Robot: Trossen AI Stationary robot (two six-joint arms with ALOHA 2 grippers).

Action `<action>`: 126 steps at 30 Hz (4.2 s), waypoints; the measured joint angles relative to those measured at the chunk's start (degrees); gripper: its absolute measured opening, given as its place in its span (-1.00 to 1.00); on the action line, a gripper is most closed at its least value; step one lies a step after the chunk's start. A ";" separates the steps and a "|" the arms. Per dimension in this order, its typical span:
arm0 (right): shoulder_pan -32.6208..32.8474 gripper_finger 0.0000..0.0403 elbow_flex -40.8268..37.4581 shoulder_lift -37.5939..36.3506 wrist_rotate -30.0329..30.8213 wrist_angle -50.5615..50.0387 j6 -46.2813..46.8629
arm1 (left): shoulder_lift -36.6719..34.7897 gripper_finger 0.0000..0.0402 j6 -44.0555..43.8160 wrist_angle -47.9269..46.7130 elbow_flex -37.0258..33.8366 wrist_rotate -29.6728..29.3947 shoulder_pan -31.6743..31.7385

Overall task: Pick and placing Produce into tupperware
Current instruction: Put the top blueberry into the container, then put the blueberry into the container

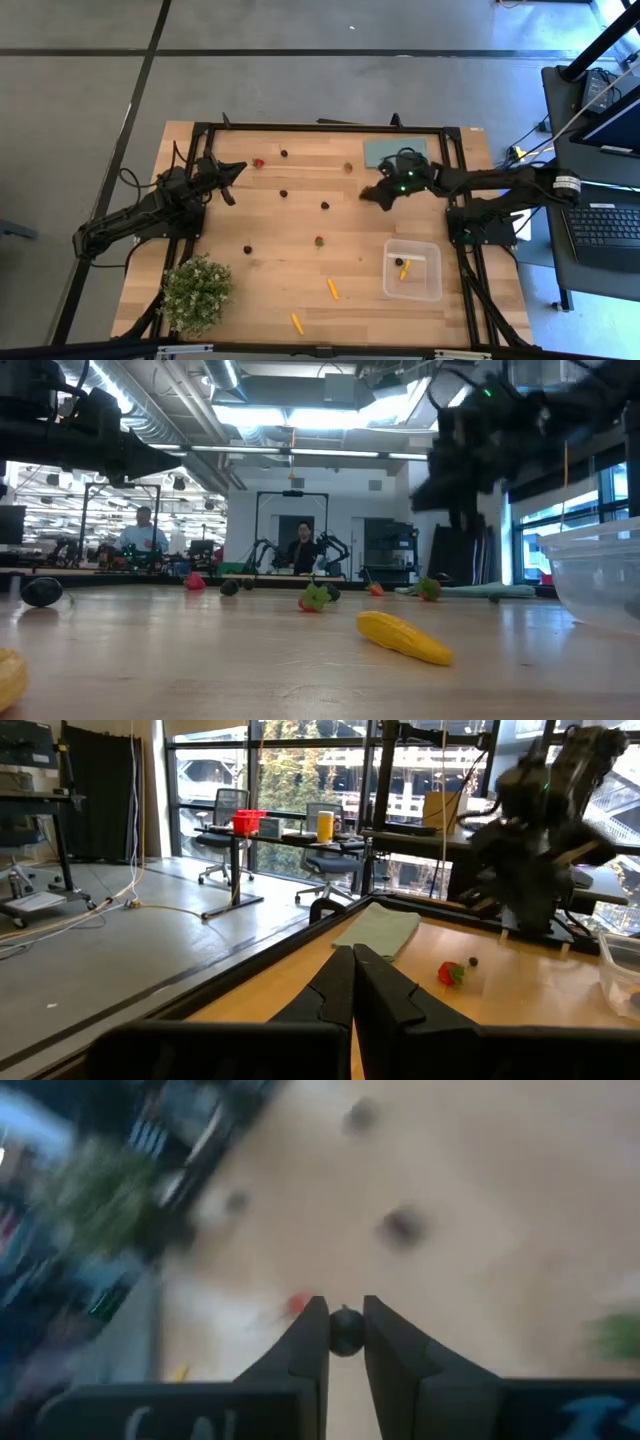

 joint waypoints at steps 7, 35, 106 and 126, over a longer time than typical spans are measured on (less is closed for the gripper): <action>13.48 -0.76 22.19 -0.03 3.90 -49.14 -5.15 | 0.00 -1.00 -0.04 0.00 0.01 0.00 0.00; 48.25 -0.73 2.91 -0.06 25.35 -42.49 41.44 | 0.00 -1.00 -0.20 0.00 0.01 0.00 -0.02; 4.54 -0.33 32.15 -2.29 39.77 -44.46 -17.56 | 0.02 -1.00 -2.99 0.00 -0.01 0.00 -0.02; 3.35 -0.33 -17.20 -27.04 35.36 0.00 -23.82 | 0.00 -1.00 -2.99 0.00 0.01 0.00 0.00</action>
